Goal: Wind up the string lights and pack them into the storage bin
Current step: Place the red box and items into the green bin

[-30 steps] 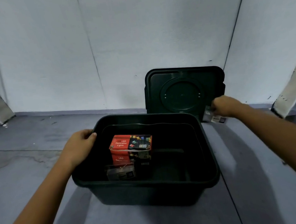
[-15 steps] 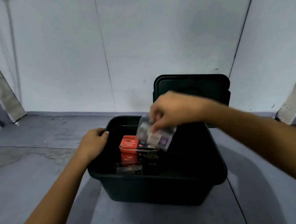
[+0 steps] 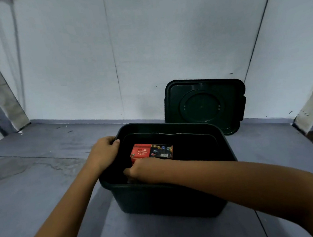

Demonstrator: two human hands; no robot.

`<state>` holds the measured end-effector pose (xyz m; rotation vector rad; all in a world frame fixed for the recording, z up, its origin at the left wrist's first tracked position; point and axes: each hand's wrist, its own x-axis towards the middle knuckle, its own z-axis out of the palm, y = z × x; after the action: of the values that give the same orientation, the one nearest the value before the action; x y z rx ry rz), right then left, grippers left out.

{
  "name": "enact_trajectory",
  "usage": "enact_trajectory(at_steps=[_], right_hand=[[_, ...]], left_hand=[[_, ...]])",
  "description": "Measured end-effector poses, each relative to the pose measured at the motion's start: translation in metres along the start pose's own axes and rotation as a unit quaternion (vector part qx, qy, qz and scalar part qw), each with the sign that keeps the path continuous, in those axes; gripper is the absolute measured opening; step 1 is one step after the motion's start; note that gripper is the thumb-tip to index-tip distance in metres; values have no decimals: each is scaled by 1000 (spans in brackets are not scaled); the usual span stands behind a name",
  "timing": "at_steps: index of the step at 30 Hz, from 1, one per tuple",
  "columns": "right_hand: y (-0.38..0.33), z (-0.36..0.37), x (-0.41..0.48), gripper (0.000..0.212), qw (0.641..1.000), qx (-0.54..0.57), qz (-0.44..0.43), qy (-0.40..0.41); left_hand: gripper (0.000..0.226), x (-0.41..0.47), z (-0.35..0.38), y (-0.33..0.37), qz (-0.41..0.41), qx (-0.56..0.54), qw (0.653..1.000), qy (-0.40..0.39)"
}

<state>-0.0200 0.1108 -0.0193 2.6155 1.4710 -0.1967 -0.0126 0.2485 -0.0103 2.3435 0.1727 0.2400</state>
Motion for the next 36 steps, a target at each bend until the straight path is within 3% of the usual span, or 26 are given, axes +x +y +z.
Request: enact_trajectory(at_steps=[5, 9, 13, 17, 19, 21, 23, 26, 32, 36], right_hand=[[30, -47, -32, 26, 984, 155, 64, 59], [109, -93, -76, 22, 917, 315, 210, 124], [196, -88, -108, 30, 889, 307, 311, 139], [248, -33, -109, 52, 877, 281, 388, 39], [262, -1, -103, 59, 881, 257, 395, -27], [268, 26, -95, 49, 884, 261, 381, -74], [273, 48, -87, 34, 864, 320, 378, -90], [274, 64, -78, 28, 833, 389, 391, -45], [276, 79, -70, 29, 837, 383, 392, -9], [278, 90, -77, 10, 795, 445, 409, 54]], left_hand=[[32, -1, -1, 0, 1, 4, 1000, -5], [33, -1, -1, -1, 3, -1, 1000, -8], [32, 0, 0, -1, 8, -2, 1000, -1], [31, 1, 1, -2, 13, -7, 1000, 3], [30, 2, 2, -3, 11, -9, 1000, 4], [30, 3, 2, -5, 10, -8, 1000, 3], [29, 3, 2, -6, 7, -7, 1000, 5], [28, 4, 3, -7, 11, -12, 1000, 10], [28, 6, 2, -9, 10, -23, 1000, 3], [28, 6, 2, -7, 4, -22, 1000, 4]])
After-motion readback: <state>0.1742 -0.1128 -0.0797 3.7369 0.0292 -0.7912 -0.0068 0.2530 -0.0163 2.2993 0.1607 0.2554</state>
